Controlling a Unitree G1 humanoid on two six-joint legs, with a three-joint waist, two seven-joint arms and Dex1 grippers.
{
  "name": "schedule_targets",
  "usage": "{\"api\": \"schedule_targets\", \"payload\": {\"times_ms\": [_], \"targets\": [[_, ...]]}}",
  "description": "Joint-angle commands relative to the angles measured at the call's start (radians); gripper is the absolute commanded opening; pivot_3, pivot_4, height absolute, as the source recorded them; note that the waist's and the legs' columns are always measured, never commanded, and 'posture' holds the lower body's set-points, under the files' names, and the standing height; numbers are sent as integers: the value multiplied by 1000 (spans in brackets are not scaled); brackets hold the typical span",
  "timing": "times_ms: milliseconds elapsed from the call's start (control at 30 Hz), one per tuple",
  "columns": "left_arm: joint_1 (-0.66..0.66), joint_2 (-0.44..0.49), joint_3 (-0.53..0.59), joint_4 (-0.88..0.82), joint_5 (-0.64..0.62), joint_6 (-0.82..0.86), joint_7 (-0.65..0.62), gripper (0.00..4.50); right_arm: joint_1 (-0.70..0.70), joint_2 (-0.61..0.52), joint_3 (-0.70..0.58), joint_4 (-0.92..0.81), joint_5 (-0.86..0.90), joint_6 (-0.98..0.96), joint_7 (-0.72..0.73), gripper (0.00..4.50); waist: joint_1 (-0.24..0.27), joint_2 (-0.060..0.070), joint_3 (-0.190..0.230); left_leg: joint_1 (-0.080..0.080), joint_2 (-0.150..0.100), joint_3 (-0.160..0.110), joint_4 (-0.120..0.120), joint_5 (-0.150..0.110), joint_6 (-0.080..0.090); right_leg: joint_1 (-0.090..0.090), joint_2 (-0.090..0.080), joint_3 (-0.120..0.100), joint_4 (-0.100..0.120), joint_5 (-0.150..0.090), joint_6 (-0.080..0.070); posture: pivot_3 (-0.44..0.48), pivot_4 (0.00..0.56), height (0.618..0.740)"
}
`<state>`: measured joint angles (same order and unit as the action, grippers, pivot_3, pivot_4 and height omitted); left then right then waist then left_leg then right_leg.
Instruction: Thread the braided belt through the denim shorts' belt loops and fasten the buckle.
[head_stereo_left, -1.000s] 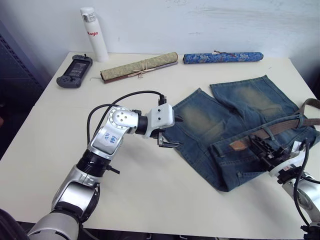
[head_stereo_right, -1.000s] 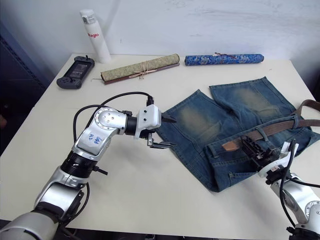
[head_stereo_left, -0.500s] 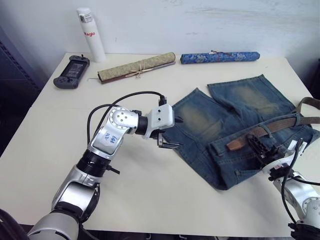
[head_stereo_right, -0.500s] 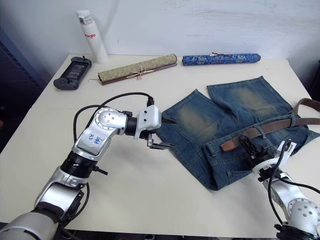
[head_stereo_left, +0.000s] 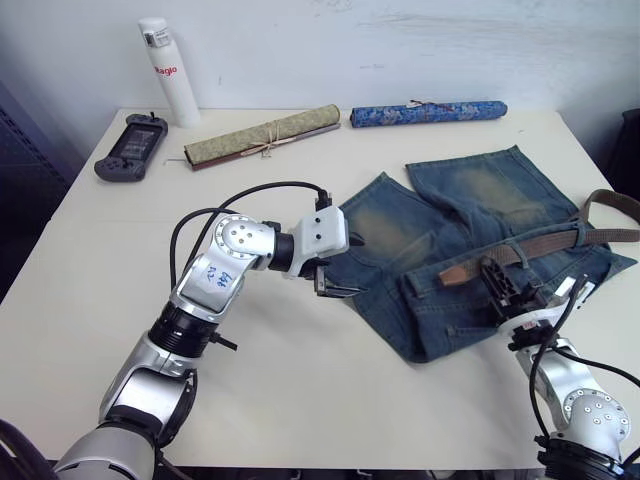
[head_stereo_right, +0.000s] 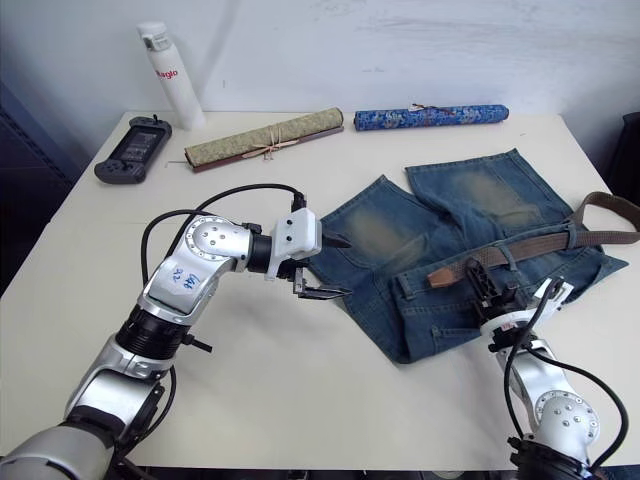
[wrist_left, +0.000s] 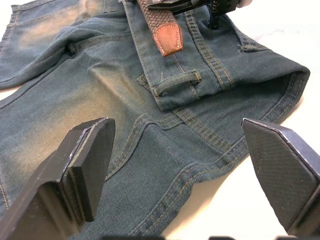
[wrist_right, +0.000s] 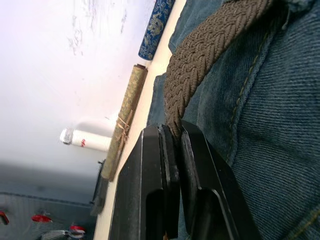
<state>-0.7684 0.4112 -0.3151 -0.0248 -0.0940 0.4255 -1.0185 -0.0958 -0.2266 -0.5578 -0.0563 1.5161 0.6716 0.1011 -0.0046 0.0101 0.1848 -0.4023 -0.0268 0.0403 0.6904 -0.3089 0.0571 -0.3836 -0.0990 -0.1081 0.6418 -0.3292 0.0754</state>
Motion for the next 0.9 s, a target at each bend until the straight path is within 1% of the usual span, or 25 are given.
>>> {"api": "schedule_targets", "payload": {"times_ms": [33, 133, 200, 267, 367, 467, 600, 667, 800, 900], "targets": [[2, 7, 19, -37, -17, -3, 5, 4500, 10, 5, 19, -32, 93, 52, -94, 37, 2, 0, 0, 0, 0, 0, 0, 0, 0, 0, 0, 0, 0, 0, 0, 0, 150, 686], [7, 11, 16, -35, -14, -9, 4, 4500, 43, -44, 91, -108, 74, 122, -201, 37, 4, 0, 0, -1, 0, 0, -1, 0, 0, -2, 0, 0, 0, 0, -1, 0, 150, 686], [9, 10, 14, -34, -13, -11, 6, 4500, 48, -34, 128, -143, 62, 119, -286, 37, 4, 0, 0, -3, 0, 0, -2, 1, -1, -3, 0, 1, 0, 0, -1, 0, 150, 686], [10, 6, 10, -35, -12, -11, 10, 4500, 52, -39, 167, -169, 15, 124, -329, 37, 3, 0, 0, -3, 0, 0, -3, 1, -2, -4, 0, 1, 1, -1, -1, 0, 150, 686], [12, 2, 9, -37, -12, -10, 12, 4500, 37, -44, 179, -179, -27, 103, -349, 37, 4, 0, 0, -2, 0, 0, -4, 3, -3, -5, 0, 1, 1, -1, -1, 0, 150, 686], [18, 1, 8, -39, -10, -10, 16, 4500, -13, -26, 141, -176, 12, 55, -384, 37, 2, 0, 0, -2, 0, 0, -4, 3, -4, -5, 0, 1, 1, -1, -1, 0, 150, 686], [25, 1, 7, -45, -10, -8, 21, 4500, -74, -13, 134, -186, 32, 21, -425, 37, 4, 0, 0, -3, 0, 2, -5, 4, -4, -7, 1, 2, 4, -1, -1, 0, 150, 686], [28, 2, 7, -50, -11, -6, 23, 4500, -85, -16, 153, -194, 0, 23, -430, 37, 5, 0, 0, -4, 0, 2, -5, 4, -4, -8, 1, 2, 4, -1, -1, 0, 150, 686], [30, 3, 8, -50, -12, -6, 27, 4500, -78, 13, 192, -214, -36, 13, -434, 37, 5, 0, 0, -4, 0, 2, -6, 5, -4, -8, 1, 2, 4, -1, -1, 0, 150, 686], [29, 3, 7, -49, -10, -8, 28, 4500, -50, 49, 226, -195, -133, -23, -401, 37, 5, 0, 0, -4, 0, 3, -6, 5, -4, -8, 1, 2, 4, -1, -1, 0, 150, 686]]}}
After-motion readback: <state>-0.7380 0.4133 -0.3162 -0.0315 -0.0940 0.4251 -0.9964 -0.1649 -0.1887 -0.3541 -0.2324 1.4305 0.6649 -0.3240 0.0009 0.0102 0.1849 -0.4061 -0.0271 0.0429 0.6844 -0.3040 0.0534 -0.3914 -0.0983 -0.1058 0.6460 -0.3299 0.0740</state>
